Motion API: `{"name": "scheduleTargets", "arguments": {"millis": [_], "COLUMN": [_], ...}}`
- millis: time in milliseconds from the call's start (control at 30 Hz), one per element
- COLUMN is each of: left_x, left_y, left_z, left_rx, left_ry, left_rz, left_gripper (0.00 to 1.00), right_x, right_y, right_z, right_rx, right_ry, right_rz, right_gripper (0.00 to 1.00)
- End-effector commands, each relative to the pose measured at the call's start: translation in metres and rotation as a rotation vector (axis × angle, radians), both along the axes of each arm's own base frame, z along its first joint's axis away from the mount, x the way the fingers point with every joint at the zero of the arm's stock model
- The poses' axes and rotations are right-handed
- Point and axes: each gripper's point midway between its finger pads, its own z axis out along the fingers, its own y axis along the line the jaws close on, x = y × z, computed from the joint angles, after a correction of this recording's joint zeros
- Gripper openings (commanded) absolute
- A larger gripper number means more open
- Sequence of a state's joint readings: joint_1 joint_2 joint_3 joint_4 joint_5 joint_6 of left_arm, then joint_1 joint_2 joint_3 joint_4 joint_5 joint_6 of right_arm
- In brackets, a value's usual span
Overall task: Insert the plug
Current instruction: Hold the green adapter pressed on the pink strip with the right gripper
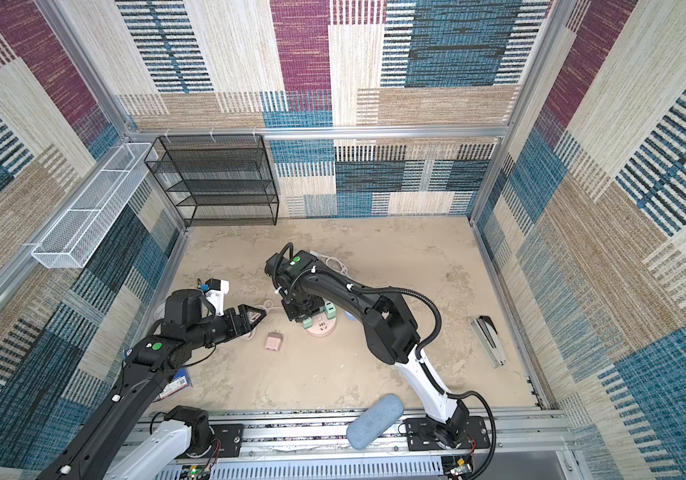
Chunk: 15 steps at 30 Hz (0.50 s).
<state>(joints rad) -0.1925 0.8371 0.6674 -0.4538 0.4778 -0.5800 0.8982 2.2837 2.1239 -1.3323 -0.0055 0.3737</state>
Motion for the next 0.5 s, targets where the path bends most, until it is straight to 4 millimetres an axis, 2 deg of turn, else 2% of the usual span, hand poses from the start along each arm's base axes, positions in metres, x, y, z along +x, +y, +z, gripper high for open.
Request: {"name": "scheduleTargets", "arguments": {"millis": [0, 200, 467], "left_x": [0.001, 0.001, 0.000], "left_y": [-0.001, -0.001, -0.001], "left_z": [0.003, 0.003, 0.003], "left_rx": [-0.016, -0.017, -0.015], "left_ry": [-0.004, -0.003, -0.003], "left_rz": [0.003, 0.003, 0.004], "left_gripper": [0.80, 0.80, 0.80], "right_x": [0.003, 0.004, 0.011], "right_y": [-0.009, -0.019, -0.010], "right_z": [0.001, 0.000, 0.005], "right_rx": [-0.035, -0.064, -0.027], "right_ry": [-0.028, -0.041, -0.072], "right_rz": [-0.032, -0.049, -0.055], "right_gripper": [0.00, 0.00, 0.00]}}
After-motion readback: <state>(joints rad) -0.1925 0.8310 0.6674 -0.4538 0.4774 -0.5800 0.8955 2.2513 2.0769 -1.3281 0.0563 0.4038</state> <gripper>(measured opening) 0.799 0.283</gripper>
